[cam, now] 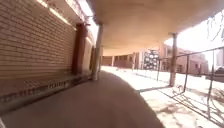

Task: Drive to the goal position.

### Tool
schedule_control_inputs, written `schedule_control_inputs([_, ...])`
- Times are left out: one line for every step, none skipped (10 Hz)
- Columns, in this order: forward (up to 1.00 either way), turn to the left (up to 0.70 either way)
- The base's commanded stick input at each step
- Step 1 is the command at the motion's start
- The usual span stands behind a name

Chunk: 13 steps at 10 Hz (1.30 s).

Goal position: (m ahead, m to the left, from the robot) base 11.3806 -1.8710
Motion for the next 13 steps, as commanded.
schedule_control_inputs([0.85,0.0])
schedule_control_inputs([0.85,0.0])
schedule_control_inputs([0.85,0.0])
schedule_control_inputs([0.0,0.0])
schedule_control_inputs([0.0,0.0])
schedule_control_inputs([0.0,0.0])
schedule_control_inputs([0.0,0.0])
schedule_control_inputs([0.0,0.0])
schedule_control_inputs([0.85,-0.34])
schedule_control_inputs([0.85,-0.34])
schedule_control_inputs([0.85,-0.34])
schedule_control_inputs([0.85,-0.34])
schedule_control_inputs([0.85,-0.34])
